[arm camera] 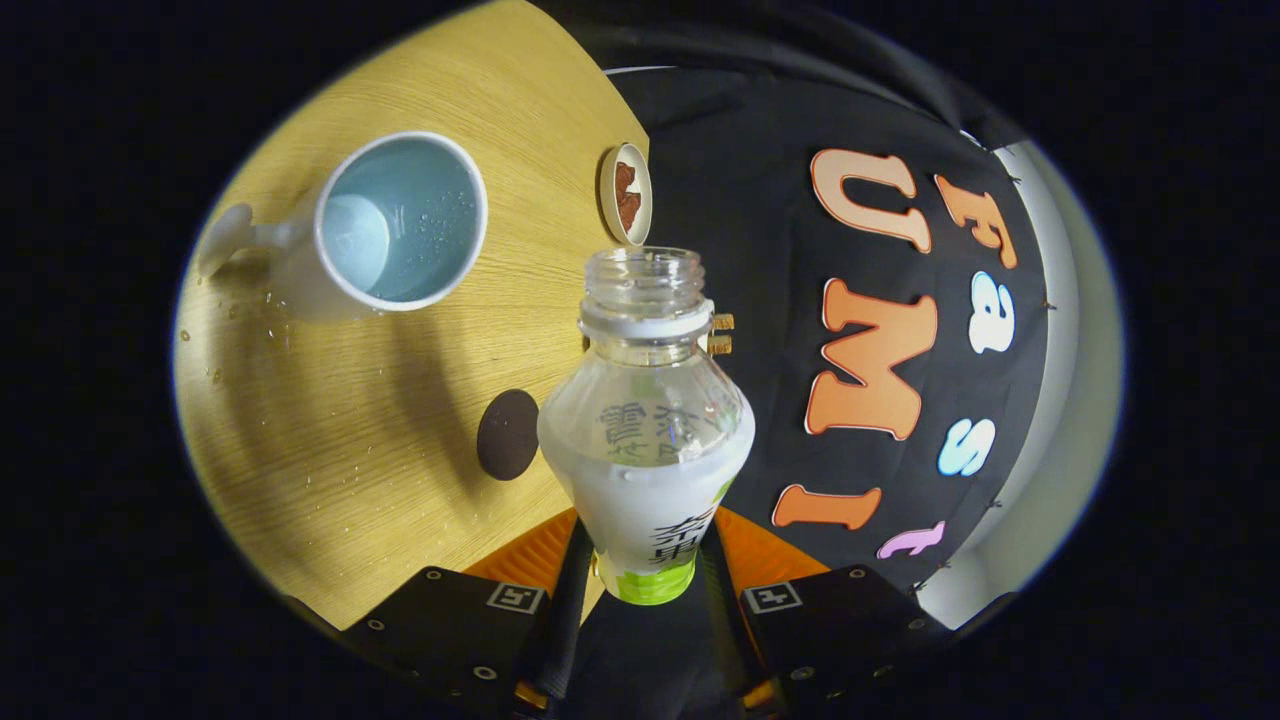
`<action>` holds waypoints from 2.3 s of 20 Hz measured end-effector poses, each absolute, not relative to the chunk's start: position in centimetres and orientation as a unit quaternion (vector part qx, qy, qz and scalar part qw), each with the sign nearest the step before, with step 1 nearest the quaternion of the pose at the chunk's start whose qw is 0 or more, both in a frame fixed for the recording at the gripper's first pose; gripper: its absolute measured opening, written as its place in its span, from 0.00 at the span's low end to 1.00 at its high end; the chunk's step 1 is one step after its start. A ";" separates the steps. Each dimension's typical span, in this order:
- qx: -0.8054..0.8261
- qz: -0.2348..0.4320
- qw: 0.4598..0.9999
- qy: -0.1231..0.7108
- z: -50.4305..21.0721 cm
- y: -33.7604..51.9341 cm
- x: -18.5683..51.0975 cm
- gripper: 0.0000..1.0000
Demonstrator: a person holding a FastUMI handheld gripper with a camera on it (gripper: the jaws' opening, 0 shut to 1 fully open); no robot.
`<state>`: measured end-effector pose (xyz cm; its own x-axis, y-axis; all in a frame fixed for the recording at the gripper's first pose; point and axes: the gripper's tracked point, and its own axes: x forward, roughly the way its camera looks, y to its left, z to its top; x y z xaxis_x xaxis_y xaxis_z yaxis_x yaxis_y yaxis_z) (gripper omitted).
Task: Take the bottle from table, then pour the juice into the cup, finally place the bottle on the coaster
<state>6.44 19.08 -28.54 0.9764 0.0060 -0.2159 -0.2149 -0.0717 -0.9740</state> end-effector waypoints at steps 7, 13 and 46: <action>-0.754 0.095 0.648 0.047 -28.2 20.6 6.6 0.58; -0.774 0.100 0.624 0.040 -28.0 20.9 7.0 0.58; -0.818 0.118 0.562 0.019 -27.2 21.5 7.2 0.58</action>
<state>7.25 21.48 -27.15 0.9716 0.1007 -0.2142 -0.1639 -0.3667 -0.9158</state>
